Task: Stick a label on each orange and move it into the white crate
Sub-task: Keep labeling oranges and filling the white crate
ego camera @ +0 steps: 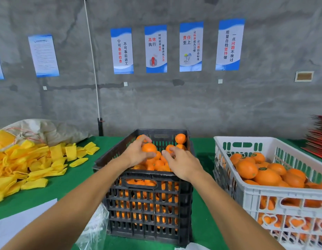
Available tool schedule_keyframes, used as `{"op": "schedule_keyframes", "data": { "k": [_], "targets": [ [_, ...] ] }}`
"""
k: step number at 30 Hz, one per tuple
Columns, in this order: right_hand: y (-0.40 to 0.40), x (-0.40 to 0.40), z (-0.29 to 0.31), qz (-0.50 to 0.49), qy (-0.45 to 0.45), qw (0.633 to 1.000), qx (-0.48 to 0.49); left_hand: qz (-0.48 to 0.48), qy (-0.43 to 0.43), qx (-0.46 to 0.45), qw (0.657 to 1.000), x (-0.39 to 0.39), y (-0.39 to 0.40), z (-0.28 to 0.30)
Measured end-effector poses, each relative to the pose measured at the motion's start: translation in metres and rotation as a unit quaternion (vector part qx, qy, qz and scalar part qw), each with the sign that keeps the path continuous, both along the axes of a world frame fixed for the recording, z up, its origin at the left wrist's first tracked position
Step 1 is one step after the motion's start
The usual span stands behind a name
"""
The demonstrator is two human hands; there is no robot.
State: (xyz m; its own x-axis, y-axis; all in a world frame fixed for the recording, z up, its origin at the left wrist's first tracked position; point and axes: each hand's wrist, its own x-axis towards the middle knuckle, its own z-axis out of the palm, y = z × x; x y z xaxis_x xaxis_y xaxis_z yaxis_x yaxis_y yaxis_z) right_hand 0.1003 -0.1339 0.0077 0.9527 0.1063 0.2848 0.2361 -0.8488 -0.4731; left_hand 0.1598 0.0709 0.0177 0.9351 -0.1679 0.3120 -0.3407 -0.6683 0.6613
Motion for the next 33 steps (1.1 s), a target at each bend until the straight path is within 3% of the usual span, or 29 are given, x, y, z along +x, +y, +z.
{"op": "schedule_keyframes", "data": {
  "k": [3,6,9,12,14,19,22,26,33],
  "targets": [
    [-0.003,-0.012,0.002,0.047,-0.027,0.991,0.125,-0.076,-0.120,-0.003,0.990,-0.038,-0.048,0.010],
    [-0.022,-0.036,-0.009,0.045,-0.151,0.943,0.293,-0.101,-0.207,0.017,0.973,-0.073,-0.093,-0.004],
    [-0.052,-0.075,-0.041,-0.005,-0.258,0.923,0.285,-0.134,-0.262,0.022,0.955,-0.107,-0.132,-0.040],
    [-0.083,-0.111,-0.082,-0.030,-0.264,0.923,0.279,-0.151,-0.303,0.009,0.941,-0.136,-0.160,-0.088],
    [-0.098,-0.128,-0.110,-0.038,-0.242,0.928,0.280,-0.168,-0.286,-0.001,0.943,-0.148,-0.173,-0.122],
    [-0.119,-0.145,-0.178,-0.053,-0.099,0.957,0.268,-0.192,-0.094,-0.019,0.977,-0.159,-0.187,-0.197],
    [-0.134,-0.153,-0.210,-0.037,-0.006,0.982,0.187,-0.151,-0.020,0.036,0.988,-0.163,-0.185,-0.235],
    [-0.154,-0.172,-0.240,0.012,0.093,0.995,0.028,-0.063,0.044,-0.020,0.997,-0.162,-0.180,-0.256],
    [-0.153,-0.169,-0.242,0.006,0.044,0.998,-0.035,-0.048,0.029,-0.058,0.997,-0.160,-0.179,-0.260]
  ]
}}
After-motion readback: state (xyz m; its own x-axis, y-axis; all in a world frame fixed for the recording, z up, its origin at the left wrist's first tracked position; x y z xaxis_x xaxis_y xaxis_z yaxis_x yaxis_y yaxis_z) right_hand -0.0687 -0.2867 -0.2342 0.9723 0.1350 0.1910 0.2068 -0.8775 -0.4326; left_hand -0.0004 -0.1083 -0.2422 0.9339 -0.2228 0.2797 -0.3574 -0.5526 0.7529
